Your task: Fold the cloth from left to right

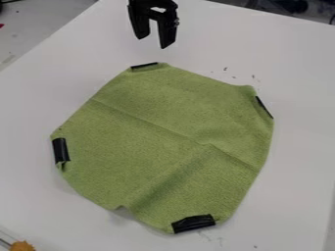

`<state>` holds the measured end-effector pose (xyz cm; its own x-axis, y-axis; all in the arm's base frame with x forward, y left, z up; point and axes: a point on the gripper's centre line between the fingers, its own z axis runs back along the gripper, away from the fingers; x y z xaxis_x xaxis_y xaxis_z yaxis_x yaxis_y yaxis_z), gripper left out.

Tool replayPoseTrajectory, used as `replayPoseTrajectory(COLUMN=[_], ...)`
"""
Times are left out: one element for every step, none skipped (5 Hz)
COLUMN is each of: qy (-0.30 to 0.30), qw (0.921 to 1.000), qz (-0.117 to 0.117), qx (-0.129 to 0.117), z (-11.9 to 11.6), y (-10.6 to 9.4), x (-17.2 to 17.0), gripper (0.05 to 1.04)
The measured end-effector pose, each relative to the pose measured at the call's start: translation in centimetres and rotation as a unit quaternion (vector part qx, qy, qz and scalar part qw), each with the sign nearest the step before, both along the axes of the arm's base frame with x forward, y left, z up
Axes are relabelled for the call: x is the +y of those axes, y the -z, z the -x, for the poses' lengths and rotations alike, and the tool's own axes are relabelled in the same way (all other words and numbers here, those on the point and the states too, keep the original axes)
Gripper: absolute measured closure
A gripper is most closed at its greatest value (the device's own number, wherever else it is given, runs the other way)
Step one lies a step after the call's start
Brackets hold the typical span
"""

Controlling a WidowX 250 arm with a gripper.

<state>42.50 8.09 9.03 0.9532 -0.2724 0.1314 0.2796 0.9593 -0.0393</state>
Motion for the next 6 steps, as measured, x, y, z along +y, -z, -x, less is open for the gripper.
replayPoseTrajectory(qy=[-0.004, -0.036, -0.050, -0.109, -0.169, -0.231], qw=[0.9997, 0.9988, 0.9978, 0.9914, 0.9834, 0.9700], qz=[0.005, -0.009, -0.042, -0.069, -0.065, -0.074], qx=[0.023, 0.031, -0.011, -0.020, -0.011, -0.013], z=[0.4, 2.1, 2.8, 4.5, 6.9, 9.9], y=[2.1, 4.0, 2.8, 2.1, 1.7, 0.8], x=[-0.2, -2.0, -5.6, -8.2, -8.7, -5.9], gripper=[0.083, 0.083, 0.083, 0.083, 0.083, 0.083])
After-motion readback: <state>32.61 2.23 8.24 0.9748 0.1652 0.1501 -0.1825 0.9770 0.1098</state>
